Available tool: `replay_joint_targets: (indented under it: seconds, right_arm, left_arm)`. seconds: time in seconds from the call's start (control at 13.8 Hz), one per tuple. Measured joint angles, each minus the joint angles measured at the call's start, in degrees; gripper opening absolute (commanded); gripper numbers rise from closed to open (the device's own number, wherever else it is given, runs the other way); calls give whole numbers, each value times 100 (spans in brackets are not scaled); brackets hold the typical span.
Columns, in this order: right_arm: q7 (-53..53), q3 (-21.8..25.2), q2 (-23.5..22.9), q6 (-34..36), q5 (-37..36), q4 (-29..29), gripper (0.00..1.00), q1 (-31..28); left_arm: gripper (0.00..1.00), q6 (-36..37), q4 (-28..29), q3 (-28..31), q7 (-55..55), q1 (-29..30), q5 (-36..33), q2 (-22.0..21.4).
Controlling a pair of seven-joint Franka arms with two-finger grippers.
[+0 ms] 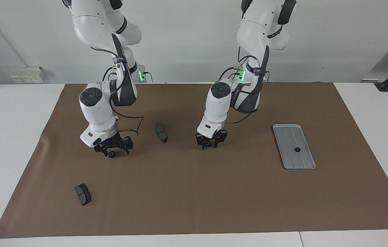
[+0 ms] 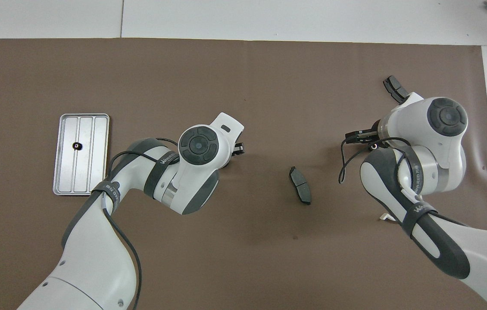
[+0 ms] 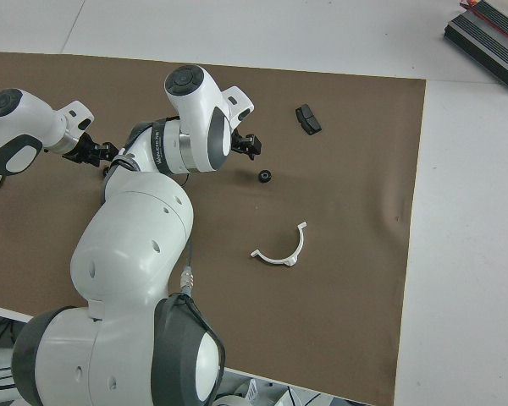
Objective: Pick bearing gear from pile to tray
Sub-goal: 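Grasp the second gear with the left gripper while the right reaches the pile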
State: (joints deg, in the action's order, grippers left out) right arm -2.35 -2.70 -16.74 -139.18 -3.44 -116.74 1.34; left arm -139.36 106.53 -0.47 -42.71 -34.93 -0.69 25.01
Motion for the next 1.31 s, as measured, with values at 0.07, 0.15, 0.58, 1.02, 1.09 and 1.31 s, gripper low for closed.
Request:
replay_joint_targets:
  seconds: [0.07, 0.15, 0.58, 1.02, 1.09, 1.31]
  right_arm:
    - [45, -1, 1, -61, 0, -102, 100, -51]
    - [115, -2, 1, -77, 0, -184, 100, -110]
    - [407, -14, 1, -200, 0, -338, 46, -319]
    - [393, -29, -10, -380, 19, -340, 30, -319]
    - [389, -30, -10, -381, 23, -340, 18, -318]
    - [368, -41, -9, -388, 29, -339, 0, -313]
  left_arm:
    - [57, -85, 59, -1, 0, 0, 0, 0]
    - [55, -146, 84, -2, 1, -1, -5, -3]
    - [34, -150, 97, 4, 4, -5, -36, -28]
    - [23, -149, 97, 13, 7, -4, -40, -35]
    - [20, -143, 85, 25, 6, 1, -40, -33]
    - [18, 214, -198, 84, 9, 161, -40, -31]
